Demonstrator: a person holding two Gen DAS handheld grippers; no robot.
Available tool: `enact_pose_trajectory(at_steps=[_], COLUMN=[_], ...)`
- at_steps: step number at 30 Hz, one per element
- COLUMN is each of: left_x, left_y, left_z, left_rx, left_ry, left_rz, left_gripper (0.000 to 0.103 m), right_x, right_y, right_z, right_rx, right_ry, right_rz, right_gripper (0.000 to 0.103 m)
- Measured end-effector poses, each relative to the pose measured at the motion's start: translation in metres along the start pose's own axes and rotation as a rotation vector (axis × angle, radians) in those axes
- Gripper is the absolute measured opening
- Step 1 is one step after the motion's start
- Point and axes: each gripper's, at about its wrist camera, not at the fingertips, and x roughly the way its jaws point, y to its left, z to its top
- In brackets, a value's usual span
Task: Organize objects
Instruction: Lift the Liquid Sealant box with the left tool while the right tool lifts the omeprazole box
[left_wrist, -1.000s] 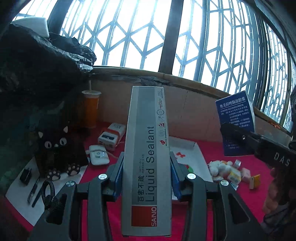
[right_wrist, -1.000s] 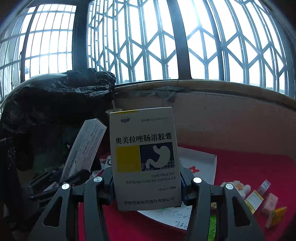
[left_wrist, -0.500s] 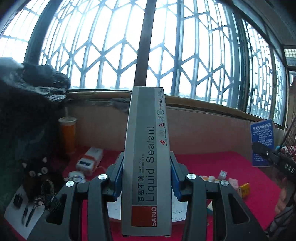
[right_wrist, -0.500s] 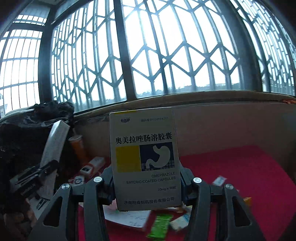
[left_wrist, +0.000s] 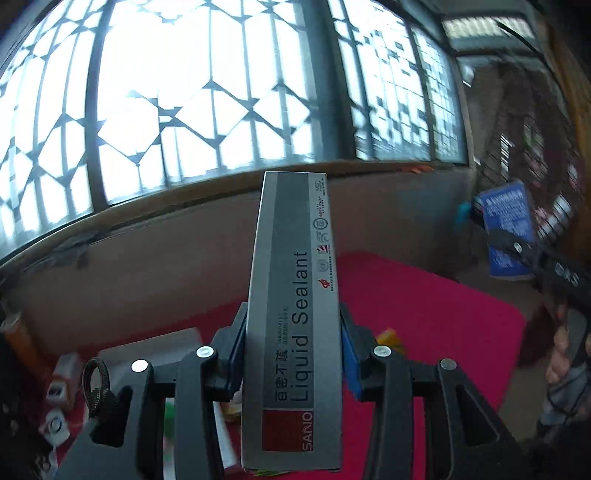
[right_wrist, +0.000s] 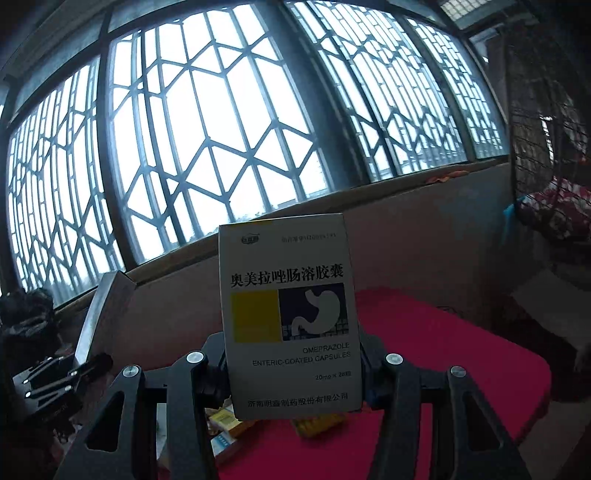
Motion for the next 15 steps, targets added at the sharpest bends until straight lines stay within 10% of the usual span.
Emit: enact_pose_trajectory(at_steps=[6, 15], left_x=[-0.003, -0.002], left_y=[-0.059, -0.033], left_z=[0.035, 0.024], left_rx=[0.192, 0.059], left_ry=[-0.059, -0.050], left_rz=[-0.118, -0.090], left_gripper=[0.042, 0.042], right_x=[-0.027, -0.014], right_y=[-0.055, -0.010], right_z=[0.036, 0.029], right_rx=[0.080, -0.057], right_ry=[-0.106, -0.071], right_rz=[-0.187, -0.172], right_gripper=[0.056, 0.056])
